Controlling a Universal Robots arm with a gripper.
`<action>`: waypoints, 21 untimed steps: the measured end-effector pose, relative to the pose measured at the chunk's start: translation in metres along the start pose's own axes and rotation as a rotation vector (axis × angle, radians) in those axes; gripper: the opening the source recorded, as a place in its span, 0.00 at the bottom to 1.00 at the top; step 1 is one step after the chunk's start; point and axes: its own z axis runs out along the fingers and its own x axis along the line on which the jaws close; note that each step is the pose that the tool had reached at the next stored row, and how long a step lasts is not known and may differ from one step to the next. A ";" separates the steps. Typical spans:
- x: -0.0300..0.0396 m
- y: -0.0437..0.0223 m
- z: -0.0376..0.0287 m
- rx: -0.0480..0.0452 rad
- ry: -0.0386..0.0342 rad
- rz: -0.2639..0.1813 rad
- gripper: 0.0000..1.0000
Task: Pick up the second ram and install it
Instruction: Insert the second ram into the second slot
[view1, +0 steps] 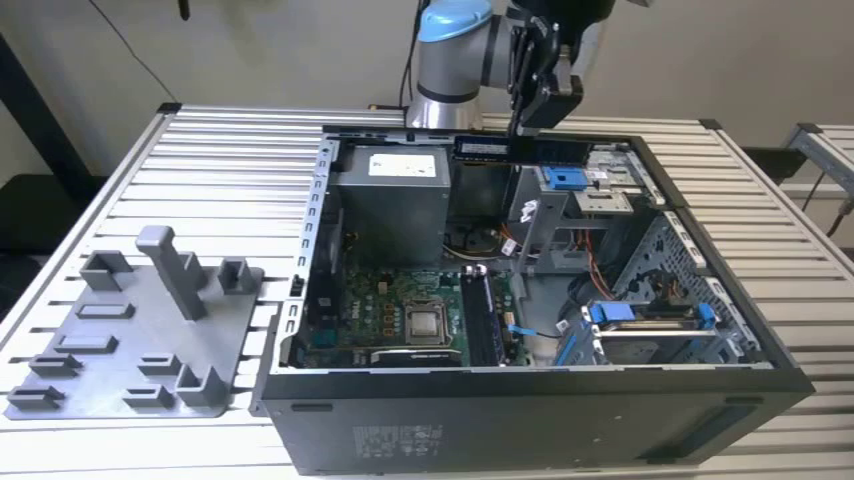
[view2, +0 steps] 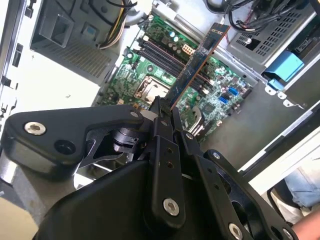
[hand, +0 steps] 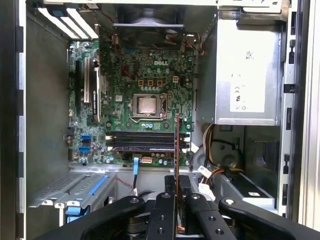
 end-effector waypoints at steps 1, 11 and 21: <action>0.0001 0.0000 0.0000 -0.0001 -0.0002 0.007 0.14; 0.0014 -0.0001 0.0000 -0.0011 -0.0038 0.110 0.14; 0.0015 -0.0001 0.0001 -0.0024 -0.0086 0.248 0.14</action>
